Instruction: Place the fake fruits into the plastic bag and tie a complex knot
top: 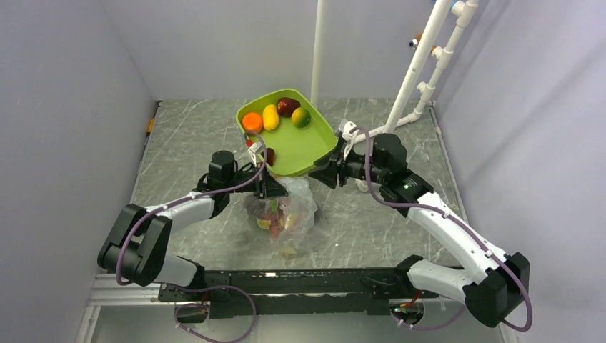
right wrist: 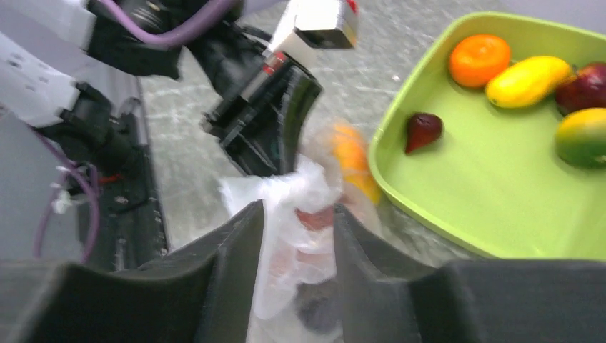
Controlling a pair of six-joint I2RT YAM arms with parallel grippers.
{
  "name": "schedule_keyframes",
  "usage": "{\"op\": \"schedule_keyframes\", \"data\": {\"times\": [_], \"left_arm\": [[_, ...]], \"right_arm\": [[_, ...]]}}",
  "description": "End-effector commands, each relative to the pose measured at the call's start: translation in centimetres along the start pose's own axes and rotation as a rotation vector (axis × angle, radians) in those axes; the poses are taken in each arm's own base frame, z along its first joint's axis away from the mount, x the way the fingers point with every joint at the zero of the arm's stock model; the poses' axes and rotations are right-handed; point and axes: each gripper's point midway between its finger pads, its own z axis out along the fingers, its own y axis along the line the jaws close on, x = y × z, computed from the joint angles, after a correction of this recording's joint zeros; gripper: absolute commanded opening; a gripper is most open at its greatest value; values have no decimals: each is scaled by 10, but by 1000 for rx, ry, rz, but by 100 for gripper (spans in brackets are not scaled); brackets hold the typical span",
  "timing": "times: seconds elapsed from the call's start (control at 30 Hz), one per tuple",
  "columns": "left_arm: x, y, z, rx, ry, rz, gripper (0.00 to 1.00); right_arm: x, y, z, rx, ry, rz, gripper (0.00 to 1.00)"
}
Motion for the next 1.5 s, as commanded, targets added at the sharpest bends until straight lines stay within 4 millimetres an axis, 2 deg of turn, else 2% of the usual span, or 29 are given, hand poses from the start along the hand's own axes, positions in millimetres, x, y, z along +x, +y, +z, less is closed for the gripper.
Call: {"op": "schedule_keyframes", "data": {"times": [0.0, 0.1, 0.17, 0.23, 0.3, 0.47, 0.63, 0.73, 0.83, 0.93, 1.13, 1.33, 1.47], "left_arm": [[-4, -7, -1, 21, -5, 29, 0], [-3, -4, -4, 4, -5, 17, 0], [-2, -3, -5, -5, -5, 9, 0], [0, 1, -7, -33, -1, -5, 0], [1, 7, -8, -64, -2, -18, 0], [6, 27, -11, -152, 7, -75, 0], [2, 27, -8, -131, -2, -68, 0], [-4, 18, -4, -70, -11, -34, 0], [-7, -9, 0, 79, -3, 10, 0], [-5, -29, 1, 157, 15, 55, 0], [-2, -58, -13, 270, 2, 145, 0], [13, -44, -21, 245, 59, 142, 0], [10, -39, -25, 229, 43, 129, 0]], "right_arm": [[27, -38, 2, 166, 74, 54, 34], [48, -58, 12, 215, 123, 55, 26], [61, -65, 21, 219, 152, 71, 26], [73, -63, 31, 163, 179, 85, 31], [82, -48, 40, 46, 191, 106, 36], [88, -11, 53, -191, 176, 176, 54], [100, 21, 75, -312, 225, 218, 60], [101, 34, 86, -349, 253, 216, 67], [97, 35, 97, -348, 250, 276, 72], [90, 38, 110, -353, 229, 301, 79], [67, 51, 128, -399, 129, 338, 80], [49, 59, 129, -459, 63, 304, 80], [60, 37, 98, -423, 151, 324, 90]]}}
